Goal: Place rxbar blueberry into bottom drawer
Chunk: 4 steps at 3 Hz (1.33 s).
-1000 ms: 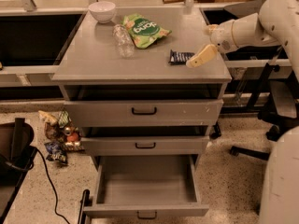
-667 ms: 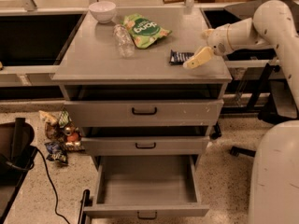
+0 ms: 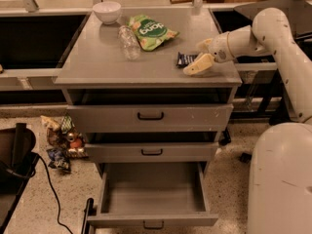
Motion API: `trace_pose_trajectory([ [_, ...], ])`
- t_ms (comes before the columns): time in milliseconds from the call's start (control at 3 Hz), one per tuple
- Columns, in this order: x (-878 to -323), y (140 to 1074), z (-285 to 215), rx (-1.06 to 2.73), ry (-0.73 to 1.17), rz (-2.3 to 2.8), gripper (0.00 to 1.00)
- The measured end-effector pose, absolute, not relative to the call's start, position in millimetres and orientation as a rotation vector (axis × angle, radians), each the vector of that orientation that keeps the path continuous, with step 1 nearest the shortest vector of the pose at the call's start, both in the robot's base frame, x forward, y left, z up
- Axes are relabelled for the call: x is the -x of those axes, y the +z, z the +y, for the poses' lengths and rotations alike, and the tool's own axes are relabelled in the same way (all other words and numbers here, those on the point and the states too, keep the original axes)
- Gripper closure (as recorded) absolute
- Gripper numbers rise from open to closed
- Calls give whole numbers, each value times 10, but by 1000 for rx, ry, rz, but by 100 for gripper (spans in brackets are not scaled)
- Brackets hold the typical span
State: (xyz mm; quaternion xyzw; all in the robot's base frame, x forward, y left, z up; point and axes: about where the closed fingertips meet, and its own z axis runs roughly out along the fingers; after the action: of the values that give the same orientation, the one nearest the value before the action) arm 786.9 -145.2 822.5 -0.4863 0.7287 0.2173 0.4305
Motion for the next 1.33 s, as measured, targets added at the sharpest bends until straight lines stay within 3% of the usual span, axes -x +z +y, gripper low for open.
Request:
trace_pose_trajectory([
  [1000,-7889,8246,-1413,1197,570,1815,87],
  [1333,-7813,8591,-1392,1174,563,1723,100],
])
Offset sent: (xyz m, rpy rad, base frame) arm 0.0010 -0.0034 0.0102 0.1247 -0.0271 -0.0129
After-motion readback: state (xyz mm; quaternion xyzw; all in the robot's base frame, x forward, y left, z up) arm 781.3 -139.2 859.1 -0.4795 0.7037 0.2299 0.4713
